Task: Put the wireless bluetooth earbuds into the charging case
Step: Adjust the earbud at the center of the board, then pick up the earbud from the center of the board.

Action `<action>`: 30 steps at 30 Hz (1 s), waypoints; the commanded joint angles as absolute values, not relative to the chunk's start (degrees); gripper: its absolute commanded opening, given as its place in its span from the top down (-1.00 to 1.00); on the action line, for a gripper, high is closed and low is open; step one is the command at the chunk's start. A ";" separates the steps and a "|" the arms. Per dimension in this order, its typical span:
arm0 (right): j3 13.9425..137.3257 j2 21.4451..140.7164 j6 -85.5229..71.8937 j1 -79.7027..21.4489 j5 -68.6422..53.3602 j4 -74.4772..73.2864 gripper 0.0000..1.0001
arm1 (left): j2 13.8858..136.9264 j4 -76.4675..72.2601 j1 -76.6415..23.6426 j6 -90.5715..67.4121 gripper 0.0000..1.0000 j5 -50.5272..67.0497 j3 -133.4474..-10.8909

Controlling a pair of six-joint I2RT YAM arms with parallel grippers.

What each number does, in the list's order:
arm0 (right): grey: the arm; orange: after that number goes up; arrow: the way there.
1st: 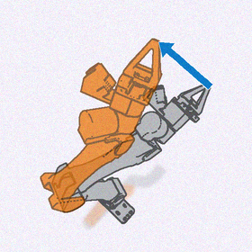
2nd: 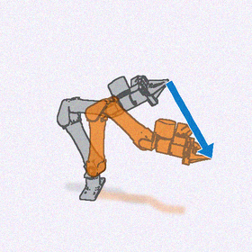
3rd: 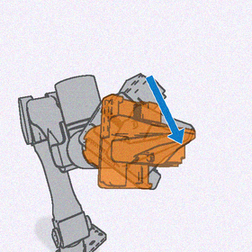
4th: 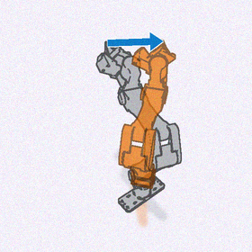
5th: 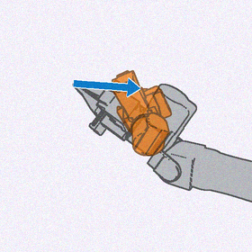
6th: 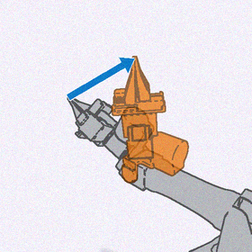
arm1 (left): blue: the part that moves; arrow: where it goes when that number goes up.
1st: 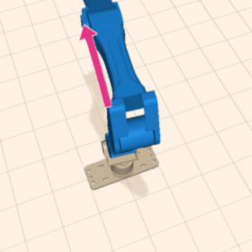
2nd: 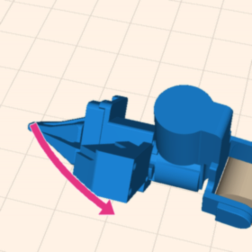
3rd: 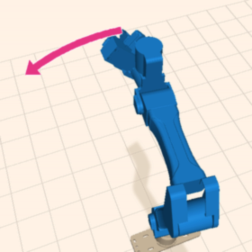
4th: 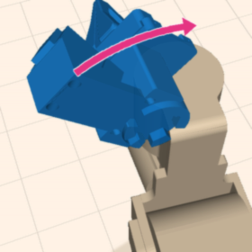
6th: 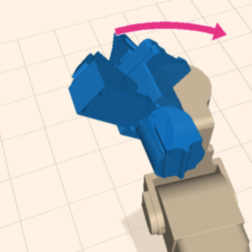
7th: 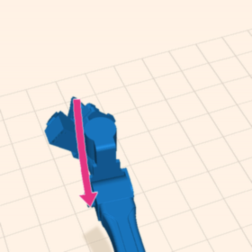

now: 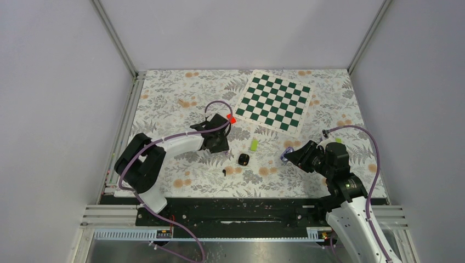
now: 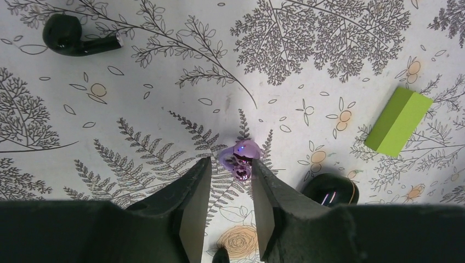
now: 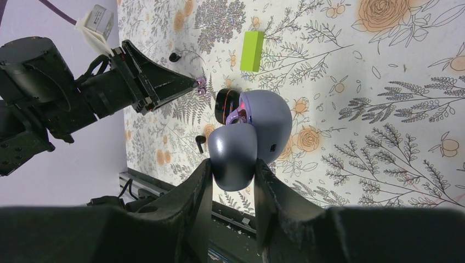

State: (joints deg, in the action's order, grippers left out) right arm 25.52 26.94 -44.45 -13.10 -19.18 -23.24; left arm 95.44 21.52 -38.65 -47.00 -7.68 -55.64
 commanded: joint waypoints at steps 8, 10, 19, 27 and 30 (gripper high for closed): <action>25.94 27.59 -44.57 -12.93 -20.47 -20.55 1.00 | 97.23 20.74 -38.31 -46.52 0.34 -6.56 -56.64; 25.88 27.60 -44.56 -12.99 -20.48 -20.56 1.00 | 97.53 20.61 -38.28 -46.41 0.34 -6.44 -56.77; 25.79 27.67 -44.46 -12.98 -20.42 -20.55 1.00 | 98.14 20.35 -38.30 -45.97 0.35 -6.50 -57.17; 25.53 27.56 -44.48 -12.92 -20.34 -20.56 1.00 | 93.23 23.14 -38.81 -45.73 0.17 -9.99 -56.86; 25.32 27.60 -44.70 -12.94 -20.42 -20.19 1.00 | 89.20 25.22 -39.90 -44.98 -0.11 -13.81 -56.79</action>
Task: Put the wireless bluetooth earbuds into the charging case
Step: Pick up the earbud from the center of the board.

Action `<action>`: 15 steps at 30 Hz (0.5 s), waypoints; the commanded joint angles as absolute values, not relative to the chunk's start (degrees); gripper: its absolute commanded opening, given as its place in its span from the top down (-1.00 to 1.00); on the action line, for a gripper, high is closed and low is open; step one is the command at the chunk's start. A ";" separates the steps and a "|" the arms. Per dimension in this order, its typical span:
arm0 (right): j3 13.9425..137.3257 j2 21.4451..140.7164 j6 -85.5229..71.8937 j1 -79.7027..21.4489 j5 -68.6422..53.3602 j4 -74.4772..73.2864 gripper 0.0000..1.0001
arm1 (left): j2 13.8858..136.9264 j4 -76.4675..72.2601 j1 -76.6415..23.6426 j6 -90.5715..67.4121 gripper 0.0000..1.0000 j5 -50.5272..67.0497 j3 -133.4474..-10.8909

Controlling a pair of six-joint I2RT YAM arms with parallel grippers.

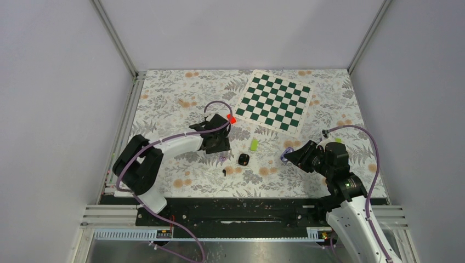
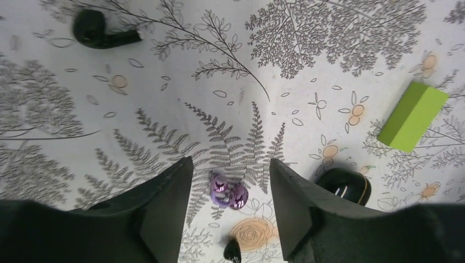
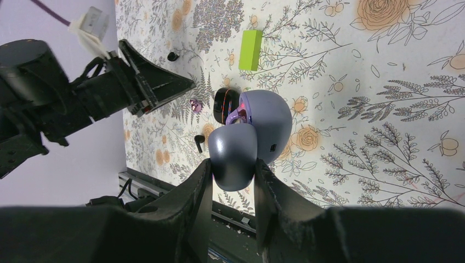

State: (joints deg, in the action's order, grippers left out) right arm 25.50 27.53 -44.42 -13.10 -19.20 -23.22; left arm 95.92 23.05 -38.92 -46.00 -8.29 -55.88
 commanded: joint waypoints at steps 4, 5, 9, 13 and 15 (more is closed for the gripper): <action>24.90 27.90 -45.22 -12.96 -20.72 -19.20 1.00 | 85.76 26.77 -41.90 -43.39 -0.11 -17.91 -55.87; 24.82 28.01 -45.40 -12.97 -20.83 -18.95 1.00 | 85.63 26.99 -42.27 -43.19 -0.08 -17.91 -55.47; 24.74 28.09 -45.54 -12.92 -21.11 -18.67 1.00 | 86.09 27.13 -44.22 -43.31 0.01 -17.72 -53.34; 24.61 27.87 -45.61 -13.00 -21.09 -18.79 1.00 | 87.14 26.34 -46.13 -43.61 0.00 -18.14 -52.15; 24.53 27.92 -45.75 -12.96 -21.07 -18.74 1.00 | 88.20 25.84 -46.36 -43.53 -0.02 -17.71 -52.16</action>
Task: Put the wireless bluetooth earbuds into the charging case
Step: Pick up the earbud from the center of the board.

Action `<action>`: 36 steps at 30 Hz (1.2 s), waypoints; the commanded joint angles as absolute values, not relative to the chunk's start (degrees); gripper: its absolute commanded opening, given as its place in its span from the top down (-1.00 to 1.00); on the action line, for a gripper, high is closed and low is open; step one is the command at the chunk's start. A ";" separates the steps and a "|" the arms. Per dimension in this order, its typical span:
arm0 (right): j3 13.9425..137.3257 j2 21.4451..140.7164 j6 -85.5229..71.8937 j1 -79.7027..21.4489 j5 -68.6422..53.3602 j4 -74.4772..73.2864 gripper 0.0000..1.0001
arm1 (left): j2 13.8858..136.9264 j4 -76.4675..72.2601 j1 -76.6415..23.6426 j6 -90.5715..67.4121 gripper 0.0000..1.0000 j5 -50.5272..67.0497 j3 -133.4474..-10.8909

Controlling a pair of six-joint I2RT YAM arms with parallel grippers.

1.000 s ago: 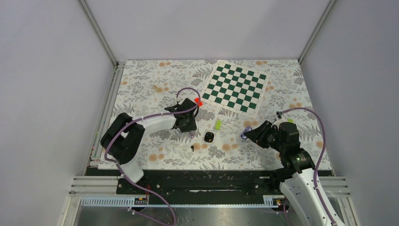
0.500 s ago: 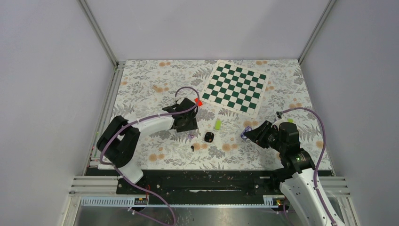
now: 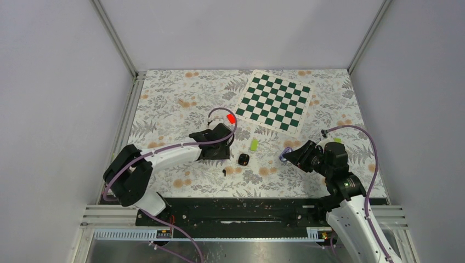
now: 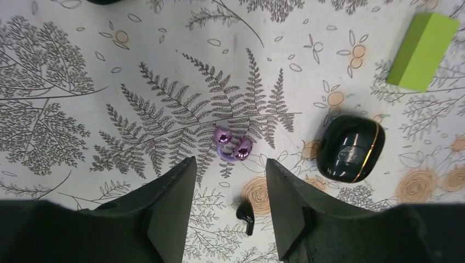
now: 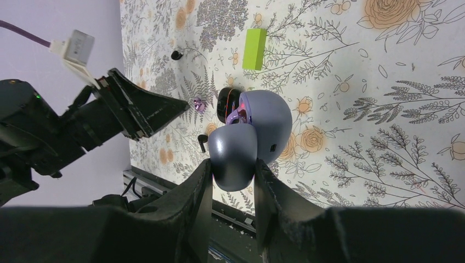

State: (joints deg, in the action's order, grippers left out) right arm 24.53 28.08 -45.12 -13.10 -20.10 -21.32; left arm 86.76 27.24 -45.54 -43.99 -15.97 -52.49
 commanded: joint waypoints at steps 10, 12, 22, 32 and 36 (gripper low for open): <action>24.70 27.04 -45.54 -13.01 -20.61 -19.92 1.00 | 93.64 24.20 -46.36 -42.36 0.03 -16.66 -53.74; 24.62 26.91 -45.54 -12.92 -20.53 -19.97 1.00 | 93.83 23.73 -46.25 -42.36 0.06 -16.66 -53.50; 24.83 26.96 -45.57 -12.99 -20.59 -19.89 1.00 | 93.34 23.37 -46.27 -42.45 0.27 -16.21 -53.37; 24.85 27.80 -45.70 -12.97 -21.19 -18.94 1.00 | 89.50 25.56 -46.31 -39.70 0.38 -14.98 -55.28; 24.68 28.81 -45.86 -12.94 -22.07 -18.11 1.00 | 88.00 26.81 -46.30 -38.06 0.40 -14.04 -56.04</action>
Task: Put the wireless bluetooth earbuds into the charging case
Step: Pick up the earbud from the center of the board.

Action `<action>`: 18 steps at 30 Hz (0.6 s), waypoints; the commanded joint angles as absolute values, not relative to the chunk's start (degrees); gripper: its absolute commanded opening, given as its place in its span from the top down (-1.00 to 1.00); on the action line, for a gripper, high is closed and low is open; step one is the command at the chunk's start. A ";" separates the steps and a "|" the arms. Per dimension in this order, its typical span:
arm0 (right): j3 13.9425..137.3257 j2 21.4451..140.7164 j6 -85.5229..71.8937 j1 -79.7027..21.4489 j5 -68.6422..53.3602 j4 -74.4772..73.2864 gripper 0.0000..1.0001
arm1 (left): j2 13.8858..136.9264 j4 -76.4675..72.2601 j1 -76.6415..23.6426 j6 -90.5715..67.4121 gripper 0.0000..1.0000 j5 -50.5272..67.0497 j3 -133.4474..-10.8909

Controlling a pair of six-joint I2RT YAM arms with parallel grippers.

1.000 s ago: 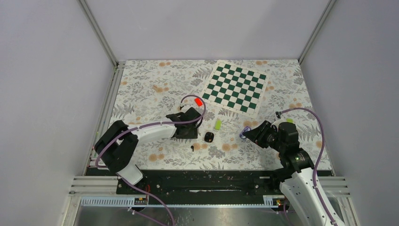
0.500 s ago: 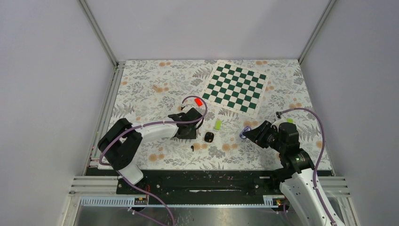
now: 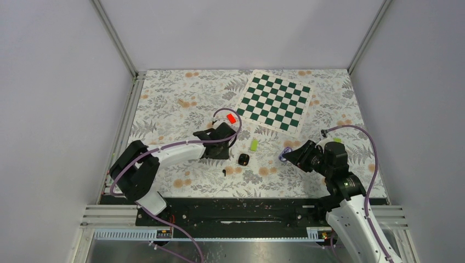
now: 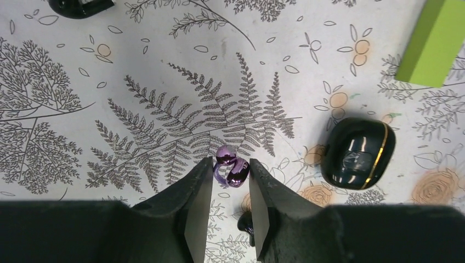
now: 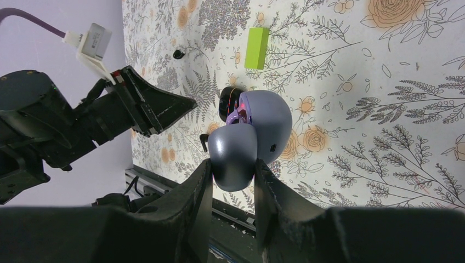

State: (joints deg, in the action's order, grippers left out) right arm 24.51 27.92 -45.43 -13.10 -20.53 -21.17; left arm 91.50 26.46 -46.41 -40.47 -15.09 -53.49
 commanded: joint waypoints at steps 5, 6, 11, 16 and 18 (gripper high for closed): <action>24.16 30.70 -46.62 -13.00 -23.67 -16.03 1.00 | 85.39 27.84 -46.32 -36.35 0.40 -12.27 -56.66; 23.71 31.20 -47.04 -13.03 -24.24 -14.93 1.00 | 84.74 27.98 -46.30 -35.94 0.40 -11.62 -56.87; 20.43 35.48 -51.50 -13.48 -27.44 -5.85 1.00 | 83.21 30.40 -46.32 -34.25 0.40 -7.98 -59.18; 22.19 43.84 -52.41 -22.54 -23.60 1.89 1.00 | 81.45 30.86 -46.40 -32.55 0.40 -3.91 -60.18; 24.28 48.39 -51.86 -25.91 -22.50 3.46 1.00 | 81.02 30.89 -46.43 -31.32 0.40 -3.26 -60.43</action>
State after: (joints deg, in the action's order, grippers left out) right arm 20.40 42.46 -51.22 -19.97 -23.99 -5.56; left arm 83.50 30.74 -46.41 -34.26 -6.94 -57.84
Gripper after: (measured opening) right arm 0.351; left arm 0.304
